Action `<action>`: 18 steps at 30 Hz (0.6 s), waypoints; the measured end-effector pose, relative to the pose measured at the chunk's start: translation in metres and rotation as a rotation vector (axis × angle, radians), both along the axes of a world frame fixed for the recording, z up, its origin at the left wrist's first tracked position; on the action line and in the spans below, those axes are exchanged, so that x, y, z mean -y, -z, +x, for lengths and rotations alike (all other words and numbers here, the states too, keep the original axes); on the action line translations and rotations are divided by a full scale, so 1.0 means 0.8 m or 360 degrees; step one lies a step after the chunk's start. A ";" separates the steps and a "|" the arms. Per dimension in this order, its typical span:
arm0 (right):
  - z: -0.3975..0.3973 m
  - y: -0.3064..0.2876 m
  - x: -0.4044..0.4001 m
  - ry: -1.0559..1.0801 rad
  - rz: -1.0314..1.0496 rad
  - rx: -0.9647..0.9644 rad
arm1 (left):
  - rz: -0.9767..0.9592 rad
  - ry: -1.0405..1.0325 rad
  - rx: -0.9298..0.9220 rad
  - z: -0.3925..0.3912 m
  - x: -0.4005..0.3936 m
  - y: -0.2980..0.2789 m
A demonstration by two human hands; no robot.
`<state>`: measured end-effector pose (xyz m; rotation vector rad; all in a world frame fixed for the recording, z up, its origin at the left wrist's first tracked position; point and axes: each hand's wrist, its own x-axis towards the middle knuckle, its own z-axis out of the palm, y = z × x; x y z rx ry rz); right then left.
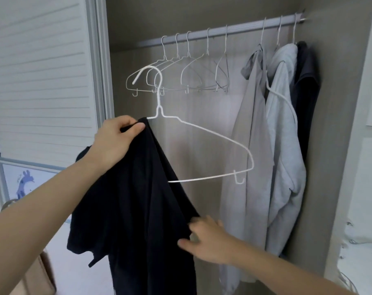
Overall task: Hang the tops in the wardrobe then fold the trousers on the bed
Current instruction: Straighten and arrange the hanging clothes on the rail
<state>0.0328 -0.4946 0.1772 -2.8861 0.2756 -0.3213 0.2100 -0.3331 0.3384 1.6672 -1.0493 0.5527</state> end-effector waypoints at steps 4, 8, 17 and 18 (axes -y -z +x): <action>-0.012 -0.031 0.056 -0.0083 0.0360 0.0418 | 0.0226 -0.0269 0.0062 0.025 -0.035 0.004; -0.032 -0.067 0.084 -0.0178 0.0440 0.0540 | 0.0369 -0.0375 0.0101 0.040 -0.050 0.022; -0.019 -0.118 0.065 -0.0146 0.0775 0.0801 | 0.0335 -0.0081 0.0172 0.028 -0.022 0.033; -0.017 -0.120 0.061 -0.0131 0.0737 0.0840 | 0.0325 -0.0047 0.0158 0.026 -0.021 0.033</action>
